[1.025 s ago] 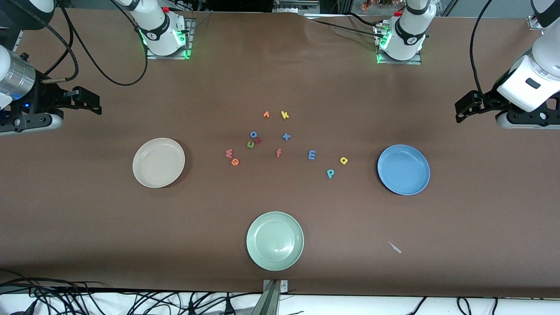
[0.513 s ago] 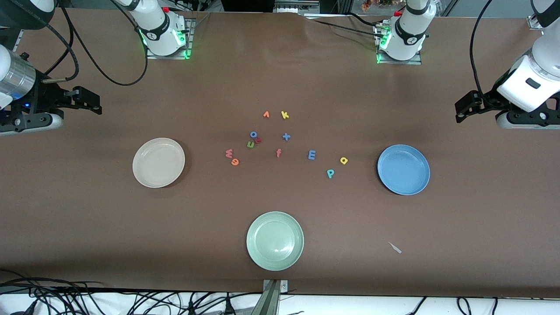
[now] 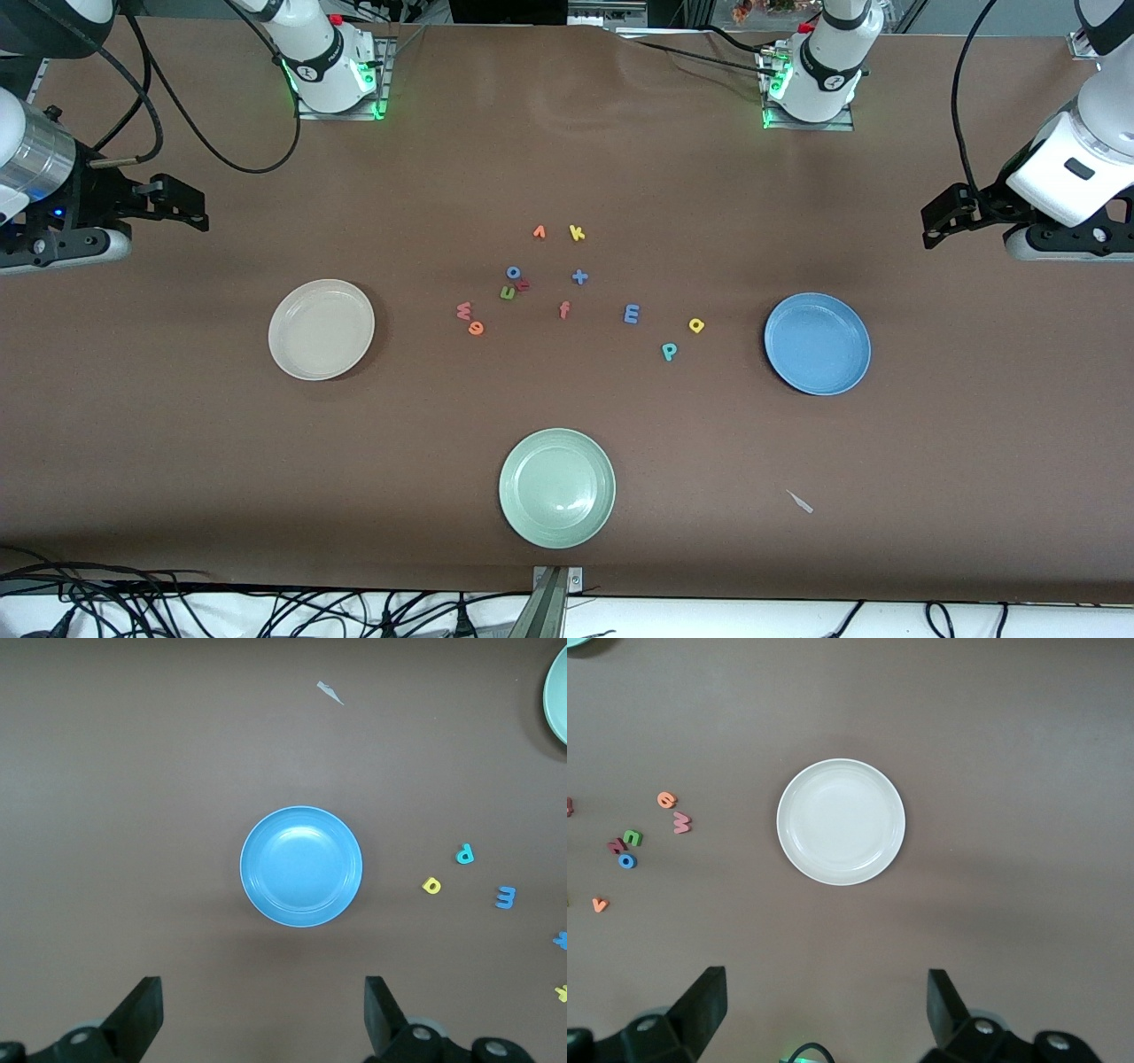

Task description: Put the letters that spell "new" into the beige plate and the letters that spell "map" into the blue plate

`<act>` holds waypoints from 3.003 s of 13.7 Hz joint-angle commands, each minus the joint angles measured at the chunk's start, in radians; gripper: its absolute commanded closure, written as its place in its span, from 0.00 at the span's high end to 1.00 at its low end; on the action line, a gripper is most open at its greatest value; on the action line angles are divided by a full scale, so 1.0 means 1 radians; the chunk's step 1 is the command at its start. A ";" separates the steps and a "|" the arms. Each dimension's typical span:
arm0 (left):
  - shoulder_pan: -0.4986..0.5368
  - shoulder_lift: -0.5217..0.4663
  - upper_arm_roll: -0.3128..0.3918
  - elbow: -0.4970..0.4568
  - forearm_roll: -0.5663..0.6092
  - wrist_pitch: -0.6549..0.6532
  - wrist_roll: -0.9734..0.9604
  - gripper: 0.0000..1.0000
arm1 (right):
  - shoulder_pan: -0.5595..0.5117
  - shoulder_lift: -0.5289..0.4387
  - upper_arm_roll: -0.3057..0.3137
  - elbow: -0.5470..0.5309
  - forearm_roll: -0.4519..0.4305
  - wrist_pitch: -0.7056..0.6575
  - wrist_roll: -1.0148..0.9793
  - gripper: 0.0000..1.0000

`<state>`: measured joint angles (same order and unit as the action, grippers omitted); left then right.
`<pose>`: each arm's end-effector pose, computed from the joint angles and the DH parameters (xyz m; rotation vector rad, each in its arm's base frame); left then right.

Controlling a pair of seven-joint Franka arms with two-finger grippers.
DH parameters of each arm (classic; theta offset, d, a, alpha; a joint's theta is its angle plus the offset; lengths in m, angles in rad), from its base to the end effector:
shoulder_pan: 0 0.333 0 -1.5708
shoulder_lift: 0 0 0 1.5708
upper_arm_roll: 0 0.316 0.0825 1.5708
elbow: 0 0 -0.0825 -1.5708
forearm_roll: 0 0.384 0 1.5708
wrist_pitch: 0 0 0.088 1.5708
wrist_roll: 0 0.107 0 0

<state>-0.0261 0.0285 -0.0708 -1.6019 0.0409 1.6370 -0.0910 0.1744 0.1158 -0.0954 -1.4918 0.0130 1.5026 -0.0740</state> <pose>0.5662 -0.0503 0.5997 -3.1035 0.0131 -0.0160 0.5792 0.0505 0.5903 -3.1264 -0.2401 0.1640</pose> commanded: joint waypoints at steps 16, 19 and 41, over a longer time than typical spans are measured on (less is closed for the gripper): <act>0.000 0.007 -0.003 0.020 -0.016 -0.022 0.013 1.00 | 0.000 -0.028 0.019 -0.064 0.021 0.034 0.025 1.00; -0.008 0.019 -0.004 0.020 -0.018 -0.020 0.014 1.00 | 0.002 -0.022 0.023 -0.102 0.050 0.109 0.054 1.00; -0.368 0.657 -0.132 0.005 -0.009 0.527 -0.483 1.00 | 0.283 0.272 0.183 -0.565 -0.067 0.988 0.499 1.00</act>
<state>-0.3845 0.6536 -0.2129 -1.6104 0.0352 2.1609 -0.5687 0.4528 0.3790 0.0915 -2.0094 -0.0339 2.4089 0.4005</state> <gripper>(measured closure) 0.000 0.000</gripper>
